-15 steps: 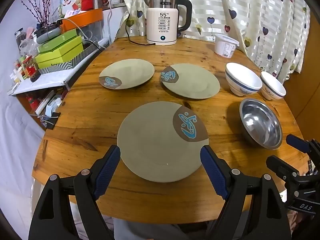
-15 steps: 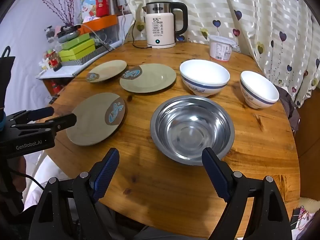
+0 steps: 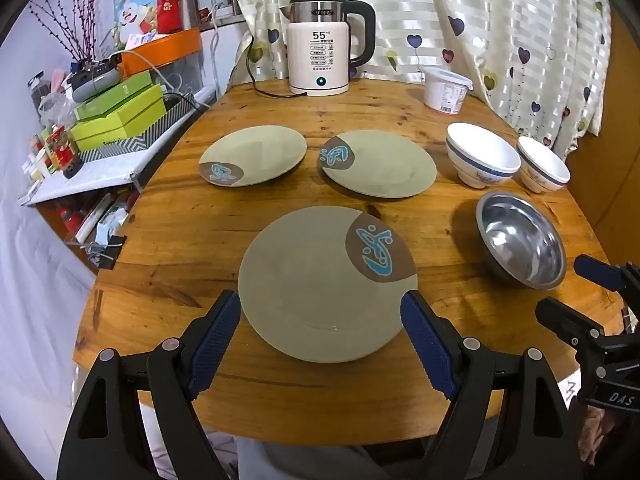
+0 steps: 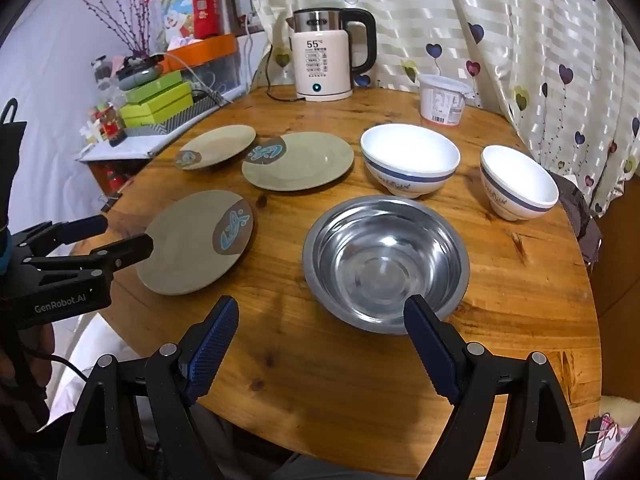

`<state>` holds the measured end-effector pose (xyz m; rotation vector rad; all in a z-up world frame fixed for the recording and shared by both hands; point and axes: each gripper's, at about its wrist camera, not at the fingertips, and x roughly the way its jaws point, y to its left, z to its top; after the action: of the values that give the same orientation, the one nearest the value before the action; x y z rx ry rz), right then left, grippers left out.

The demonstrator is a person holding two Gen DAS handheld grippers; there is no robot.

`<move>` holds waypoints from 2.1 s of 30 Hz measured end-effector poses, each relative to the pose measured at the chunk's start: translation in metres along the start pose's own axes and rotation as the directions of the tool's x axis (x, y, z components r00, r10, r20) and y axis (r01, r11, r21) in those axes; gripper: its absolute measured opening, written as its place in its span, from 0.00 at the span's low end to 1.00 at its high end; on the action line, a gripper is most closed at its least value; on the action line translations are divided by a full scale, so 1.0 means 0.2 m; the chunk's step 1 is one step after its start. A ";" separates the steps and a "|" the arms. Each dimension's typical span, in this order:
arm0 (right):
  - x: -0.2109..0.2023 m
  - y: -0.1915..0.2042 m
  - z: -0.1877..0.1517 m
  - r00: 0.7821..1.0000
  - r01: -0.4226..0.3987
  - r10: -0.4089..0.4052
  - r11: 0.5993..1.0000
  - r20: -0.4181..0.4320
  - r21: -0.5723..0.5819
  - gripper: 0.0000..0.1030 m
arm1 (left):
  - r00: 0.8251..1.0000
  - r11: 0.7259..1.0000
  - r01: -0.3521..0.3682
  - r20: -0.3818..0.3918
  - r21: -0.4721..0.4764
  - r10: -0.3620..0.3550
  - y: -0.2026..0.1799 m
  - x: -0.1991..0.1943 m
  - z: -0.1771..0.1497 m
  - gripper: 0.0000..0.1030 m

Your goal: Organize plates and bowls

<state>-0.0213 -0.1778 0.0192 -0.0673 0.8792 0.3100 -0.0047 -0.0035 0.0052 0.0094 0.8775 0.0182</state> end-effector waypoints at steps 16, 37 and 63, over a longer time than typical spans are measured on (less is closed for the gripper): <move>-0.02 0.01 0.01 1.000 -0.010 0.010 1.000 0.019 -0.008 0.83 | 1.000 1.000 0.003 -0.016 -0.029 -0.003 0.03 0.01 -0.02 0.80; -0.01 0.02 0.03 1.000 -0.021 0.021 1.000 0.011 -0.019 0.83 | 1.000 0.998 0.023 -0.018 -0.057 -0.024 0.08 0.03 -0.03 0.80; 0.01 0.04 0.02 1.000 -0.021 0.022 0.999 0.003 -0.023 0.83 | 0.998 0.997 0.051 -0.030 -0.060 -0.053 0.09 0.06 -0.04 0.79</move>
<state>-0.0192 -0.1697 0.0218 -0.0790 0.8731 0.3404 -0.0040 0.0144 -0.0081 -0.0699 0.9079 -0.0044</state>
